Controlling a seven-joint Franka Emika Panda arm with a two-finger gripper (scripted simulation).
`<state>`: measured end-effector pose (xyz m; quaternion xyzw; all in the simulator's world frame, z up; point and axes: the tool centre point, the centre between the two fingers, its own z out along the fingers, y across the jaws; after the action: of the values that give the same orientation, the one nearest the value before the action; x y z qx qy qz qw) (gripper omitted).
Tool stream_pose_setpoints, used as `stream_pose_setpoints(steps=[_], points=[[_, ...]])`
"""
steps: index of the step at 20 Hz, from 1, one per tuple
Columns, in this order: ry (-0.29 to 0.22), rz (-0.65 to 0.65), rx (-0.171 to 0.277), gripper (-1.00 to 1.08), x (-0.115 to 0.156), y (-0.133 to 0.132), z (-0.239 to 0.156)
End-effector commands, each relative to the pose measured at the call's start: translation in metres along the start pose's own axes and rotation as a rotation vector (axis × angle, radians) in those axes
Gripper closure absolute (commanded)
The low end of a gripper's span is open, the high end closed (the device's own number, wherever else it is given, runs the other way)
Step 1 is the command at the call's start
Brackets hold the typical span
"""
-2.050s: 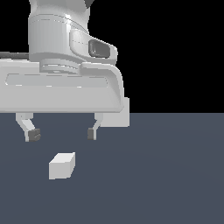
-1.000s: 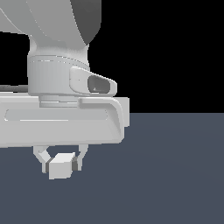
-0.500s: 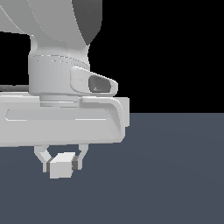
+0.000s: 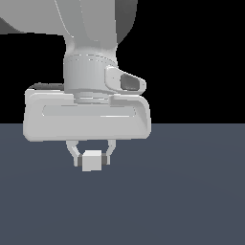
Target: Plug the charger into the wall socket.
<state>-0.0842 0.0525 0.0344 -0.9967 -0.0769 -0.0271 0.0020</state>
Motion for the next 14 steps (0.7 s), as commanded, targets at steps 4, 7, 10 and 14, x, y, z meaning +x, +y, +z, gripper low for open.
stream_pose_setpoints(steps=[4, 7, 10, 14], points=[[0.001, -0.022, 0.001, 1.08, 0.027, 0.034, -0.022], [0.001, -0.035, 0.002, 1.08, 0.044, 0.053, -0.035], [0.001, -0.045, 0.003, 1.08, 0.058, 0.068, -0.045], [0.001, -0.055, 0.003, 1.08, 0.072, 0.082, -0.054]])
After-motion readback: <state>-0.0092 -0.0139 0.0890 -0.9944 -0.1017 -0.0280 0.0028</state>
